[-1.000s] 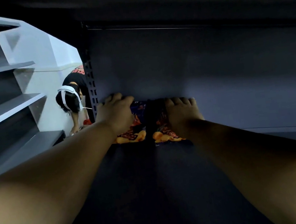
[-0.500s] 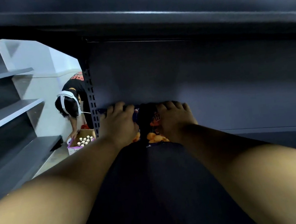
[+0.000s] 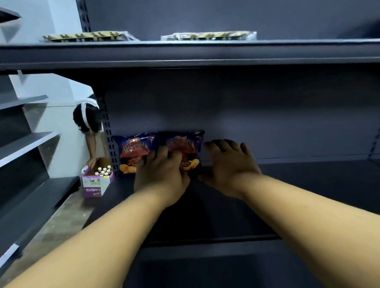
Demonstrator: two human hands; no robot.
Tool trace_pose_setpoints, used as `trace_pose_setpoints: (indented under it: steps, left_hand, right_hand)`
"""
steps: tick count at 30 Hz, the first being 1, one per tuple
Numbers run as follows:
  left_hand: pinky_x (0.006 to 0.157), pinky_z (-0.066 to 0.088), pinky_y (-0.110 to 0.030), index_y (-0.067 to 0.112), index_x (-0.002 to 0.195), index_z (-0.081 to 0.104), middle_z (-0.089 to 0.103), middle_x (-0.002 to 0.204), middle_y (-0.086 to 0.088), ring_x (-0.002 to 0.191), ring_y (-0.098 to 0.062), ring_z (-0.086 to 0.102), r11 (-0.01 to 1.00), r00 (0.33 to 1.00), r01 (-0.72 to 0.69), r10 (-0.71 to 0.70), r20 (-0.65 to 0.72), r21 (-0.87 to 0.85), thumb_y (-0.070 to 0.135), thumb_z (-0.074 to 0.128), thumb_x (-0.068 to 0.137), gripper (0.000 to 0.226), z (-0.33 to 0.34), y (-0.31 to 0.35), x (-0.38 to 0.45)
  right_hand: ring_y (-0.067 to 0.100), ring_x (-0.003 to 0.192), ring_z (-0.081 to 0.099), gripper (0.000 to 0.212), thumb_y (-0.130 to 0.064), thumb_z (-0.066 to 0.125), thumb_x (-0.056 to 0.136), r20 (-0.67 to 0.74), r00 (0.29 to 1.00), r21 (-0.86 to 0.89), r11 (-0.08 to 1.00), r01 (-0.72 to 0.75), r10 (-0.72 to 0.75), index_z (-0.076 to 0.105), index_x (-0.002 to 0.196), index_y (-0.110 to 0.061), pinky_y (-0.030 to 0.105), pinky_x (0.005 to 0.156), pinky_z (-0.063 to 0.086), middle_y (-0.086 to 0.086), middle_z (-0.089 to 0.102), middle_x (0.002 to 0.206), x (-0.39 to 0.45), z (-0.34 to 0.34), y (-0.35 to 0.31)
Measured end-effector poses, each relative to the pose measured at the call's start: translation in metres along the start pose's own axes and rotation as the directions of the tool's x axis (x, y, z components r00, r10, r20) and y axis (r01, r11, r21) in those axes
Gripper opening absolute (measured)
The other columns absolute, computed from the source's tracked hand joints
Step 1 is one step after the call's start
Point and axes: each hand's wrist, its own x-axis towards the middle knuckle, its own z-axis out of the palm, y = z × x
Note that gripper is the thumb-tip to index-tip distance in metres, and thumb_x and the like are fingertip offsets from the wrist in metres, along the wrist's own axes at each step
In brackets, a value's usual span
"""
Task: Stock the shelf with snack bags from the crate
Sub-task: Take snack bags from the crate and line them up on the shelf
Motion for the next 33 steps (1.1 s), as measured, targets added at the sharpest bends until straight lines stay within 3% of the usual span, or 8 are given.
trace_pose_setpoints:
  steps: [4, 9, 15, 33]
  left_hand:
    - [0.101, 0.03, -0.042, 0.027, 0.137, 0.041, 0.038, 0.14, -0.003, 0.128, -0.028, 0.035, 0.999, 0.998, 0.035, -0.036, 0.054, 0.015, 0.046, 0.05, 0.089, 0.052, -0.013, 0.057, -0.049]
    - [0.094, 0.035, -0.04, 0.022, 0.133, 0.045, 0.043, 0.133, -0.003, 0.12, -0.026, 0.041, 1.0, 0.998, 0.03, -0.03, 0.058, 0.003, 0.045, 0.047, 0.092, 0.046, -0.028, 0.126, -0.108]
    - [0.091, 0.036, -0.04, 0.021, 0.13, 0.047, 0.045, 0.13, -0.003, 0.115, -0.026, 0.044, 0.998, 0.993, 0.034, -0.028, 0.114, -0.046, 0.043, 0.047, 0.094, 0.043, -0.036, 0.181, -0.165]
    - [0.091, 0.036, -0.04, 0.02, 0.129, 0.047, 0.046, 0.128, -0.004, 0.115, -0.026, 0.044, 0.99, 0.918, 0.023, 0.034, 0.396, -0.139, 0.042, 0.047, 0.093, 0.042, 0.02, 0.201, -0.282]
  right_hand:
    - [0.026, 0.142, 0.019, 0.076, -0.054, 0.054, 0.089, 0.006, 1.0, -0.001, 1.0, -0.003, 0.003, 0.021, 0.151, -0.025, 0.05, 0.117, 0.013, 0.0, 0.026, 0.154, -0.064, -0.015, 0.032]
    - [0.025, 0.138, 0.026, 0.072, -0.055, 0.053, 0.089, 0.017, 1.0, -0.063, 0.998, -0.009, 0.01, 0.025, 0.147, -0.023, 0.049, 0.115, 0.019, -0.001, 0.032, 0.15, -0.148, -0.028, 0.071]
    - [0.022, 0.138, 0.029, 0.068, -0.052, 0.054, 0.091, 0.015, 0.999, -0.015, 0.999, -0.049, 0.049, 0.029, 0.146, -0.021, 0.048, 0.113, 0.023, -0.003, 0.035, 0.149, -0.224, -0.038, 0.099]
    - [0.029, 0.13, 0.038, 0.07, -0.053, 0.058, 0.088, 0.228, 0.938, -0.002, 0.964, -0.267, 0.26, 0.033, 0.145, -0.021, 0.047, 0.108, 0.032, 0.003, 0.041, 0.146, -0.351, 0.028, 0.1]
